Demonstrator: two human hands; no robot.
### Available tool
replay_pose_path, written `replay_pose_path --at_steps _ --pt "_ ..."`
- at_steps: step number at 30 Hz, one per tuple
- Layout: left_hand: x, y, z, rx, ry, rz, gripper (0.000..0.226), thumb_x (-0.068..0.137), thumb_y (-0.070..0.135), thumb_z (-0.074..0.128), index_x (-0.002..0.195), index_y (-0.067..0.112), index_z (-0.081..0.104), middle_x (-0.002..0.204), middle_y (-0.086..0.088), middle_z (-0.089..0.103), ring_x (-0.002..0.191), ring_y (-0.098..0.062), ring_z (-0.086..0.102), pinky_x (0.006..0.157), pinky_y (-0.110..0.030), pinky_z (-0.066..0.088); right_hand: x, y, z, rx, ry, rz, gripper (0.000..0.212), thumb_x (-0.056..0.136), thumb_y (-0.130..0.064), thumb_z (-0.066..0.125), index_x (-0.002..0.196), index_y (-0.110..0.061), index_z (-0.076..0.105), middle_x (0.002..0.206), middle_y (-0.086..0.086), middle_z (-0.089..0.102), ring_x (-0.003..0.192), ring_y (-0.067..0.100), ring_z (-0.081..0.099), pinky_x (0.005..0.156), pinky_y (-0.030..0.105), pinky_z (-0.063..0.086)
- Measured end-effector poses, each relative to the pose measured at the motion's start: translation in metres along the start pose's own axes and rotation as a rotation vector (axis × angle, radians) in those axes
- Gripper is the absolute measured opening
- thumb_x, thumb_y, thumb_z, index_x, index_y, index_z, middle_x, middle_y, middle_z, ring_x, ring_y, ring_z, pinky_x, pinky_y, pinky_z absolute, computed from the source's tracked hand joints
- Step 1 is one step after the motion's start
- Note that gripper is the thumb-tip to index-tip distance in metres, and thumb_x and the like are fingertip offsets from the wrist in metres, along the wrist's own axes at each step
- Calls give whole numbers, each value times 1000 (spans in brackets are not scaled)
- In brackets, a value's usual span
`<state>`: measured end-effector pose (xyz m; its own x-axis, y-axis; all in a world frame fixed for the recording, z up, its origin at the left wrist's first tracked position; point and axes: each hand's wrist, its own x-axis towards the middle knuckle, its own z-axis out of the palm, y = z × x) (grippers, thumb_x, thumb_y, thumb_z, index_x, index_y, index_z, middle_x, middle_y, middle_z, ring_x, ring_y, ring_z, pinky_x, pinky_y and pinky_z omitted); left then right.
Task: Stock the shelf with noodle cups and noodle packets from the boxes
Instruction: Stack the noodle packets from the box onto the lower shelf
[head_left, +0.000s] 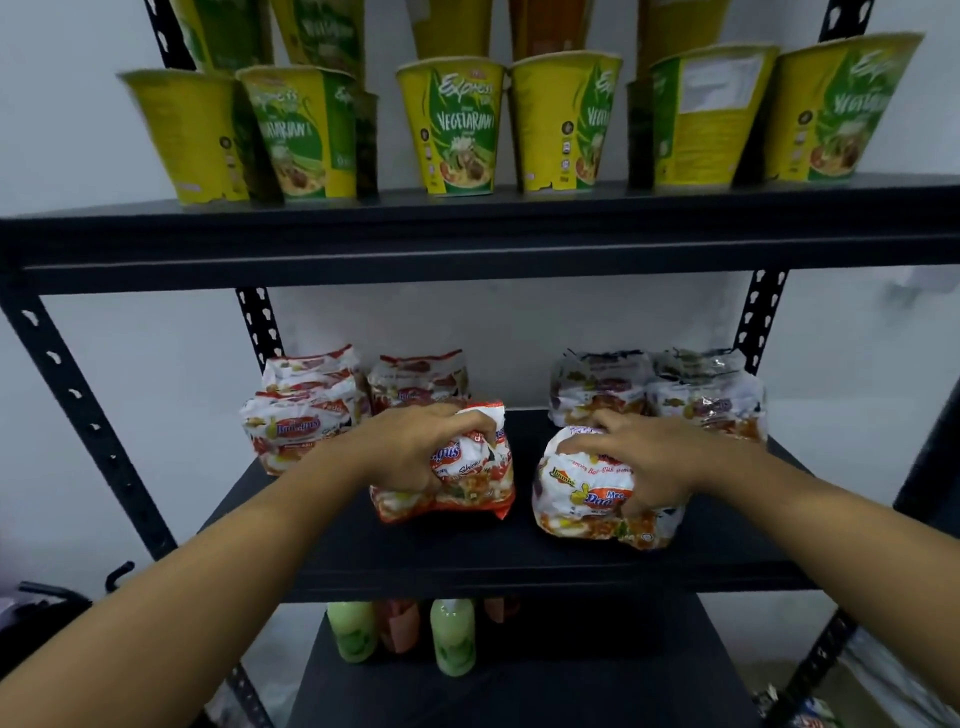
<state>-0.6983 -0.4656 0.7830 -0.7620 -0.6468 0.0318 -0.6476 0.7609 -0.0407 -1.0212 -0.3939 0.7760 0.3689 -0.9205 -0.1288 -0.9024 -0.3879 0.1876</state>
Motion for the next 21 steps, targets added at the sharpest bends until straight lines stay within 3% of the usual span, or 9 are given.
replay_pose_path --at_steps 2,4,7,9,11,14,16,18,21 --pt "6 -7 14 -13 -50 24 83 83 24 81 143 49 30 143 7 48 119 -14 52 88 -36 52 5 2 11 -13 7 22 100 81 -49 76 154 -55 8 155 -4 28 131 19 39 96 36 42" --pt "10 -11 31 9 -101 45 82 85 22 78 144 50 29 146 8 45 119 -12 51 83 -32 45 7 4 21 -2 34 65 101 83 -52 72 154 -55 0 155 -4 33 133 20 37 106 42 36" --pt "9 -8 48 56 -78 5 88 88 23 73 145 58 17 157 5 34 133 -22 44 89 -42 40 0 1 30 1 132 127 108 85 -52 69 153 -55 -15 156 -8 34 137 20 35 115 50 26" --pt "5 -4 53 103 -46 -27 96 90 26 70 148 62 3 165 0 21 144 -26 32 105 -55 36 -8 -7 34 -56 196 178 108 87 -53 66 154 -50 -18 162 -6 25 145 23 27 120 56 17" --pt "-3 5 57 128 6 -73 103 92 37 68 151 60 -13 169 -3 10 152 -30 17 116 -67 20 -15 -16 42 -54 253 250 103 89 -56 62 156 -46 -16 166 -3 16 151 28 17 121 62 9" --pt "-13 22 69 79 142 -190 103 92 62 58 148 58 -29 171 -1 7 156 -30 8 119 -71 4 -17 -33 67 1 382 335 104 83 -62 61 156 -48 -12 168 0 10 155 36 4 116 72 9" --pt "-14 31 85 86 296 -244 94 90 76 45 151 56 -23 171 -1 16 155 -34 16 119 -72 4 -15 -42 85 45 411 379 107 78 -67 66 155 -52 -7 170 0 1 155 38 -10 111 78 9" --pt "-11 38 98 89 375 -292 85 87 83 36 157 57 -4 166 -1 30 150 -39 28 116 -76 7 -12 -49 98 84 398 426 110 77 -69 68 154 -57 -10 170 -2 -9 152 36 -24 108 81 10" --pt "0 44 113 107 375 -355 82 85 87 36 158 54 19 158 -2 43 143 -44 38 112 -80 10 -6 -52 107 134 417 452 113 75 -66 75 153 -58 -7 170 0 -2 153 36 -22 104 80 24"
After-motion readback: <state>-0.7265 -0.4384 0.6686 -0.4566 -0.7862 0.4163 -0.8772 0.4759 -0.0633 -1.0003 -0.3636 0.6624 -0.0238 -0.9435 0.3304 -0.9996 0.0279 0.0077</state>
